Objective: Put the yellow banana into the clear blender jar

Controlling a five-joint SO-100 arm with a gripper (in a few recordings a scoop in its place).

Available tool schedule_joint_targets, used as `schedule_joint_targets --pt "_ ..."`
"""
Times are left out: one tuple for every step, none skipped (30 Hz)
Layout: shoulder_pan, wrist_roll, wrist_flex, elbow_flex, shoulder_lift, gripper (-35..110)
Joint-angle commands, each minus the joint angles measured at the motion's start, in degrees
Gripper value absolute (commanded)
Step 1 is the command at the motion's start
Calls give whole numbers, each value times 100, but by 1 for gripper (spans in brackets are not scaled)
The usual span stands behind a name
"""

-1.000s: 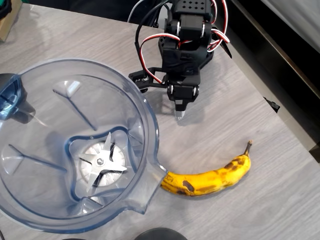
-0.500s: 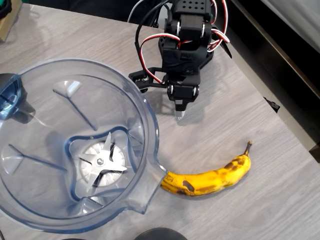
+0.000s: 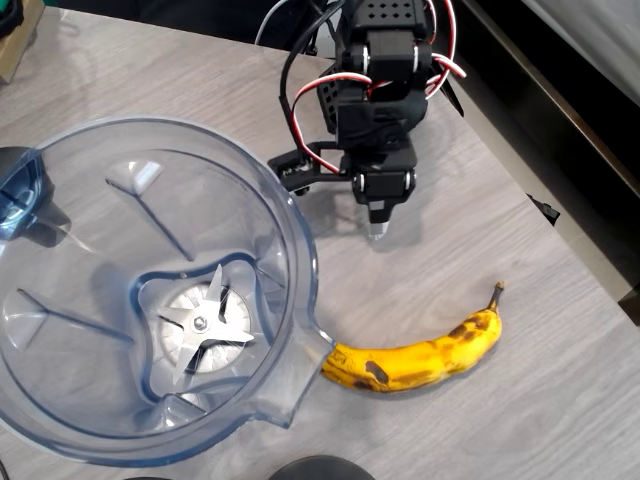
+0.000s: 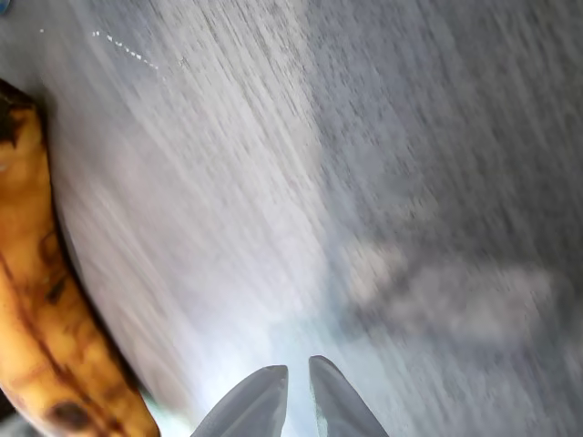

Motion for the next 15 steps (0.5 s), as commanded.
schedule_joint_targets --pt "-246 141 -149 53 185 0" --pt "-334 158 -176 53 185 0" --pt "-396 211 -229 53 185 0" --pt "-431 264 -290 53 185 0" --pt "-439 299 -334 53 185 0" --pt "-492 299 -360 53 185 0" --pt "-527 325 -413 53 185 0" --pt "-624 369 -466 44 193 0" --pt "-765 378 -501 9 202 0" --pt "-861 422 -571 -79 202 0" --pt "-940 457 -642 -193 202 0" --pt "-993 457 -721 -352 185 0" --pt "-1037 457 -817 -562 105 0" --pt "-1072 519 -940 -835 -97 0" --pt "-1107 589 -1046 -1213 -483 0"
